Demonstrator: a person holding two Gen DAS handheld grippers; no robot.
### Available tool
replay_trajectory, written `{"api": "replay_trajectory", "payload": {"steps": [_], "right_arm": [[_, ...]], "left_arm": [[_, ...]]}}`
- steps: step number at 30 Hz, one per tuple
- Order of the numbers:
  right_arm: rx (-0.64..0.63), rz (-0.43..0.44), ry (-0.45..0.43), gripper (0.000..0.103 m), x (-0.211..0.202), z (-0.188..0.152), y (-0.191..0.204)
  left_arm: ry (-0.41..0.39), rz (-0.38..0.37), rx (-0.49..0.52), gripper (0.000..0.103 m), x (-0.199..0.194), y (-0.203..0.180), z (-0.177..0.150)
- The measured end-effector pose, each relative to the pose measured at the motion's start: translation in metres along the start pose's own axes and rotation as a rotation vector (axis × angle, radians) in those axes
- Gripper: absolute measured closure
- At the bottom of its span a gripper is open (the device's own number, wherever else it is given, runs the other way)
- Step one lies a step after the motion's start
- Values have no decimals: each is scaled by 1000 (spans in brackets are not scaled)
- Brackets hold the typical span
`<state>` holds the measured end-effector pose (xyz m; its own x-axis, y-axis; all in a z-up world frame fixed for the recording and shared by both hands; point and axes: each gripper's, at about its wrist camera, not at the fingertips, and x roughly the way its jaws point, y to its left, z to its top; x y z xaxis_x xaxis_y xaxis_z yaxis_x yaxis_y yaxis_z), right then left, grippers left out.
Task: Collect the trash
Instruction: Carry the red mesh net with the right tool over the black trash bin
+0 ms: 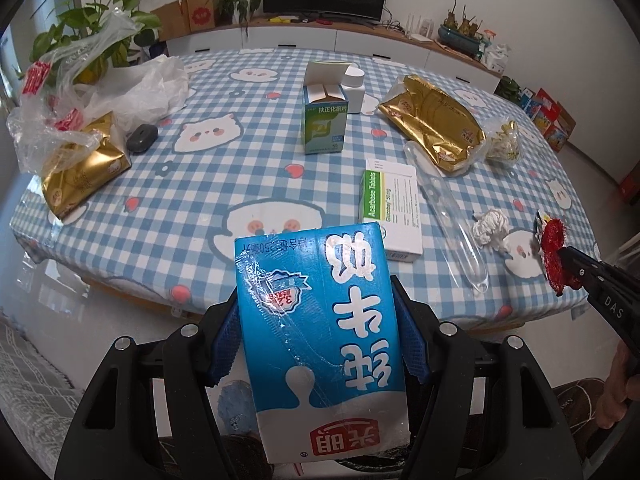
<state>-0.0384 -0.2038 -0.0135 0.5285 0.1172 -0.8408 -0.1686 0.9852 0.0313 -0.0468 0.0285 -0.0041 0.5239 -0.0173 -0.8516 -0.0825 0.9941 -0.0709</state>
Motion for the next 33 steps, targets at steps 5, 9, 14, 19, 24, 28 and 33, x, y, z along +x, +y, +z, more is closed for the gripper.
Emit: {"api": "replay_trajectory", "payload": {"steps": [5,9,14,19,24,28,33], "right_arm": [[-2,3,14,93,-6,-25,9],[-5,9,22,93,-11,-44,15],[0,17,47,93,-10,-70,25],[6,11,68,93,-4,-91,32],[7,10,104,93,13,-109,38],[10,-4,136,93,29,-120,40],[16,-12,162,93,47,-131,40]], "left_arm": [[20,-2,-7,38,-5,5,-28],[40,-5,-15,38,-7,9,-52],[66,-9,-15,38,-7,10,-80],[77,-4,-9,38,-5,7,-103],[98,-5,7,38,8,2,-122],[118,4,-2,38,23,3,-133],[158,17,-19,38,47,7,-143]]}}
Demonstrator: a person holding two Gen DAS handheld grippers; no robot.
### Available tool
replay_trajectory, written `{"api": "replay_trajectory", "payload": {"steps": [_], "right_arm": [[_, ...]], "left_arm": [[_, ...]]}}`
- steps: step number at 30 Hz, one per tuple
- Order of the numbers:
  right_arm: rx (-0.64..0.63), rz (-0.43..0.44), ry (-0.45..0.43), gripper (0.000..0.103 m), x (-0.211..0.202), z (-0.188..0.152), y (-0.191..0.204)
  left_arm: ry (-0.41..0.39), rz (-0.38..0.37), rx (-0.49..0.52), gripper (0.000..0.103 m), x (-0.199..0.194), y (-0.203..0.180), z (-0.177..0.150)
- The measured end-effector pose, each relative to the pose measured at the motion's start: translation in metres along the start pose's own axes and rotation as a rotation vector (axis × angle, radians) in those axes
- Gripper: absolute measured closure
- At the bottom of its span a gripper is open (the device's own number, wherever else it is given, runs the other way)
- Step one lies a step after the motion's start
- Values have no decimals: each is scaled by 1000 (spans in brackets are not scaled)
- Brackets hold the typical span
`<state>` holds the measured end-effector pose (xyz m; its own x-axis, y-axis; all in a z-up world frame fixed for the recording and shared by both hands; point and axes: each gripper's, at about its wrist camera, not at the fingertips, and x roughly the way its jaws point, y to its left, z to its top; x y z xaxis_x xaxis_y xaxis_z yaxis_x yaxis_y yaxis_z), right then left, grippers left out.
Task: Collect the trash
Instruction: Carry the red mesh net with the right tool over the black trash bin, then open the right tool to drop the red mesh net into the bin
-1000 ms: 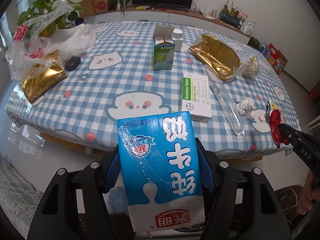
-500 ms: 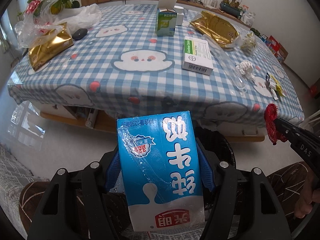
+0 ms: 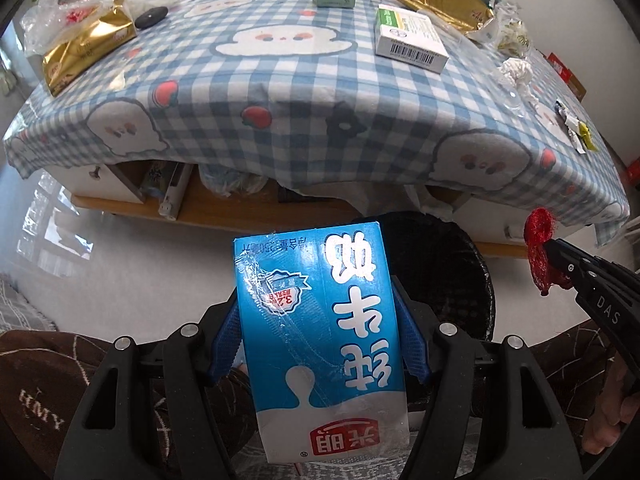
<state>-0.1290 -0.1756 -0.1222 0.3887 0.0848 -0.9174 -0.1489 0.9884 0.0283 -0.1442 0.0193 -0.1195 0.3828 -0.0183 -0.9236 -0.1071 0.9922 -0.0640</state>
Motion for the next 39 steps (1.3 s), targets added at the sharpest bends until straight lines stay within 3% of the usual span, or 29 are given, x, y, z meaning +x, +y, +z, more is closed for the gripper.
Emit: {"api": "replay_trajectory", "payload": {"steps": [17,26,28,36,39], "right_arm": [[-3,3,129,93,68,-21,6],[-43,5,132,89,79,-23,18],[-45,5,124,83,78,-22,20],[-25,-14,89,41,68,-22,8],[-10,-33,77,30,64,-22,-4]], "left_arm": [[86,76,-3,38,49,8,-9],[95,86,6,38,51,11,-7],[95,82,5,38,52,11,-7],[100,61,7,38,58,0,-3],[99,56,24,38,61,-10,-2]]}}
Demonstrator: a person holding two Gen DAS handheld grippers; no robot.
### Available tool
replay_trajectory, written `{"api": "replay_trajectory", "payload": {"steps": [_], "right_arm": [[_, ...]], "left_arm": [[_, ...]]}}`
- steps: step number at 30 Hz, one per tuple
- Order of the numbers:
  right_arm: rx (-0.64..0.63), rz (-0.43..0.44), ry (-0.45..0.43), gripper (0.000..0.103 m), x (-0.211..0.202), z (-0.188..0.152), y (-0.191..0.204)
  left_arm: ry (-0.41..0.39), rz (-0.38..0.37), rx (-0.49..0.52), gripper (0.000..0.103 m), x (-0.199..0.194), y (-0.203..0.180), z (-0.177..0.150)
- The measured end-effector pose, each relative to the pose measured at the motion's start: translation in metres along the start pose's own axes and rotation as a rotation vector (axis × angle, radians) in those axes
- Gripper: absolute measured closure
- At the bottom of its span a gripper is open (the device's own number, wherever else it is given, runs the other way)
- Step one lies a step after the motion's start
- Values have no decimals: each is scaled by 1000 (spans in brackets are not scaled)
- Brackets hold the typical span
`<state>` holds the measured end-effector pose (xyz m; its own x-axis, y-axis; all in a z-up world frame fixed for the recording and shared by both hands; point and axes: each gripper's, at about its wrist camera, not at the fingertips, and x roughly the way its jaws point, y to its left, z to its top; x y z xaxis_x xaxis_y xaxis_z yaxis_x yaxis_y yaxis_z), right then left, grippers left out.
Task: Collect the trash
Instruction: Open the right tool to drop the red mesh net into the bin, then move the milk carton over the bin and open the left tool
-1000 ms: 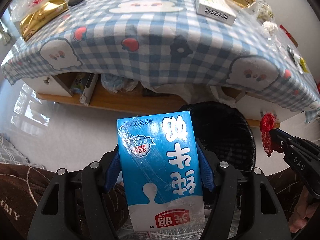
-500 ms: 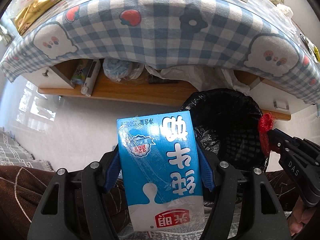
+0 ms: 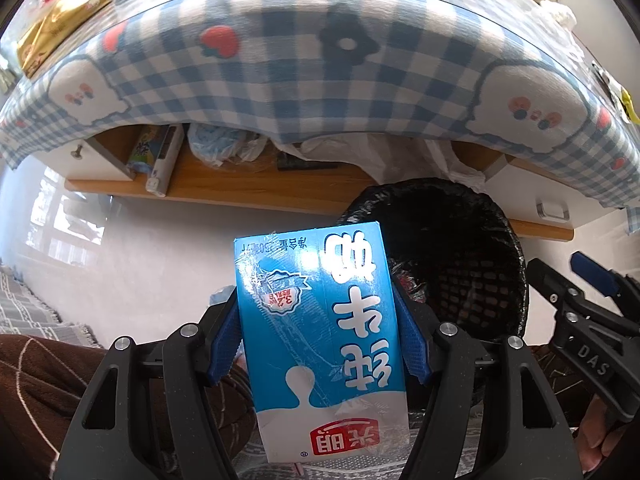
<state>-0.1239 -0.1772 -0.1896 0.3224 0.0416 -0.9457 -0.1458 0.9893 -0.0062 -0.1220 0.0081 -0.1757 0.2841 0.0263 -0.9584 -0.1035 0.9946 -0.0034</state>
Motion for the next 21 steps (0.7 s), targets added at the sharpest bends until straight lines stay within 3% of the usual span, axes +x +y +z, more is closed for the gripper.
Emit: {"api": "replay_trajectory", "payload": {"steps": [3,9,21], "right_arm": [[18,-27,-7,19,-2,-1,-15],[44,-80,21,12,-3,-4,-47],[89,-204,48,8,-7,-1,-90]], "left_arm": [[3,-3,18,38,2,-12,1],[12,-13,61,38,13,-41,3],[30,-50,130,38,32,-93,7]]}}
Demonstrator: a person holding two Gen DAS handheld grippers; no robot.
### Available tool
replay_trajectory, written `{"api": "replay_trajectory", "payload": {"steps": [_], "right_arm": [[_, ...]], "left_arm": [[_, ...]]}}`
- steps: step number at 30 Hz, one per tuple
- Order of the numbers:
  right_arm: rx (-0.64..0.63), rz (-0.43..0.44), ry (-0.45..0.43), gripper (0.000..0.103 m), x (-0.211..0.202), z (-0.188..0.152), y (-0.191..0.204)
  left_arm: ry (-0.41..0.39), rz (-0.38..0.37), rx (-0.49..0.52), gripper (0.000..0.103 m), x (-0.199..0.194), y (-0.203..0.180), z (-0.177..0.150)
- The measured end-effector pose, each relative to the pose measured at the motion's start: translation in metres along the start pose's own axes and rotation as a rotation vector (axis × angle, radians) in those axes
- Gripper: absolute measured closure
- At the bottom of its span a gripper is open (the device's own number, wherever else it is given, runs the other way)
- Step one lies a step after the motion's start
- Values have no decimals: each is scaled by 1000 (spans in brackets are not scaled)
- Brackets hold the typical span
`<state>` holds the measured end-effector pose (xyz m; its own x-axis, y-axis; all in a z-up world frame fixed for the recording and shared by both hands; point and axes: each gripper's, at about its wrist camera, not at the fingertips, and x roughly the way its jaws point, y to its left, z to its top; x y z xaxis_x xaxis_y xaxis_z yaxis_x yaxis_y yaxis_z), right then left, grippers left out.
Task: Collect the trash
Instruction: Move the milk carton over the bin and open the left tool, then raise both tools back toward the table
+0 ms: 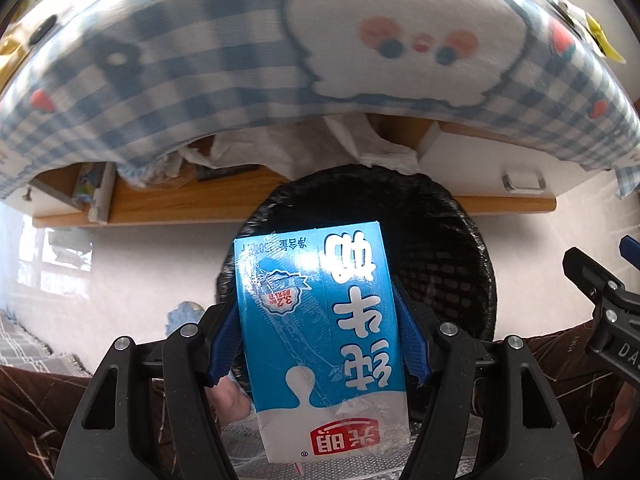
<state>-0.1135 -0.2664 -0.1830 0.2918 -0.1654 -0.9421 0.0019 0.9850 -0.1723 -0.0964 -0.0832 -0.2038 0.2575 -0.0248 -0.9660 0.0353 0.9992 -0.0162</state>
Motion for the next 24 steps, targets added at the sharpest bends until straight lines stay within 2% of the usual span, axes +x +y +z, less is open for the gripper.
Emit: {"api": "replay_trajectory", "payload": {"steps": [10,17,18,20,24], "right_arm": [[68,-40,22,8,8,1,-18],[83,-44,23,8,8,1,-20],[83,-41,22,8,8,1,-20],[83,-38,17,8,7,1,-20],[89,-19,1,8,2,2,-19]], "left_arm": [[23,-16,51,38,16,-27,1],[19,-14,62,36,18,-30,3],[15,-3,63,34,17,-30,4],[0,6,57,22,14,-27,4],[-25,12,37,13,5,-18,7]]}}
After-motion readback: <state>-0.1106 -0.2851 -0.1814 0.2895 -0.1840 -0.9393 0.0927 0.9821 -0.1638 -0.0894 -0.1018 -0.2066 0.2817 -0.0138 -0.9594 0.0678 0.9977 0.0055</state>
